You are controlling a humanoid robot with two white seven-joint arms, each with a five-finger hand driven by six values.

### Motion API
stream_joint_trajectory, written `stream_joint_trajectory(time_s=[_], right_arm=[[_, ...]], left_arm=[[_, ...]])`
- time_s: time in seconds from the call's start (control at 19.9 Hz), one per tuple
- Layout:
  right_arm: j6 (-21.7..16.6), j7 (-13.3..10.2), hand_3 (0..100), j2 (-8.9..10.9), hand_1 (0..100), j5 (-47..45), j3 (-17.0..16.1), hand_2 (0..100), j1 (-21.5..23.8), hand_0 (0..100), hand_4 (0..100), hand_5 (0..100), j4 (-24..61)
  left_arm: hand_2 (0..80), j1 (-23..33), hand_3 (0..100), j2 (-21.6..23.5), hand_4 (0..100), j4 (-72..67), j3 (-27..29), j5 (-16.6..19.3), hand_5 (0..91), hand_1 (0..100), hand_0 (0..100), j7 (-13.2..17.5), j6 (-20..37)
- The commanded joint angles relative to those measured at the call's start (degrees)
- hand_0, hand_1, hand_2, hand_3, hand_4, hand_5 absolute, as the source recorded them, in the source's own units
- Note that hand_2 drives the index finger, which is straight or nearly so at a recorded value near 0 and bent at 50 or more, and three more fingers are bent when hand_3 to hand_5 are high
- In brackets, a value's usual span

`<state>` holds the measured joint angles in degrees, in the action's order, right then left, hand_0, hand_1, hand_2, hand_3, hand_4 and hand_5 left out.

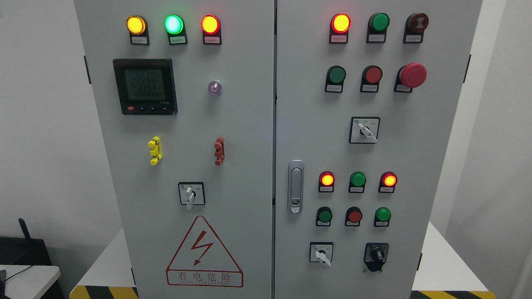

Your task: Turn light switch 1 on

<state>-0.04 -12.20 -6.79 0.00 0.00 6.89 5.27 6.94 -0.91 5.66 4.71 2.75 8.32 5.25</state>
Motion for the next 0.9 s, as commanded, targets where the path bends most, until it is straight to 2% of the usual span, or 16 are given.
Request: stream_joint_trajectory(time_s=[0.0, 0.65, 0.85], right_arm=[[0.04, -0.01, 0, 0.02, 39, 0.26, 1.32, 0, -0.03, 12, 0, 0, 0.00], [0.04, -0.01, 0, -0.06, 39, 0.26, 1.32, 0, -0.03, 12, 0, 0, 0.00], [0.04, -0.01, 0, 0.02, 39, 0.26, 1.32, 0, -0.03, 12, 0, 0, 0.00]], left_arm=[[0.0, 0.61, 0, -0.50, 0, -0.04, 0.30, -0.29, 0.0, 1, 28, 0.12, 0.55], [0.0, 0.62, 0, -0.50, 1, 0.05, 0.56, -0.29, 0.0, 2, 28, 0.12, 0.55], [0.0, 0.62, 0, -0.41, 1, 1.80, 6.08, 0.32, 0.0, 2, 28, 0.12, 0.81]])
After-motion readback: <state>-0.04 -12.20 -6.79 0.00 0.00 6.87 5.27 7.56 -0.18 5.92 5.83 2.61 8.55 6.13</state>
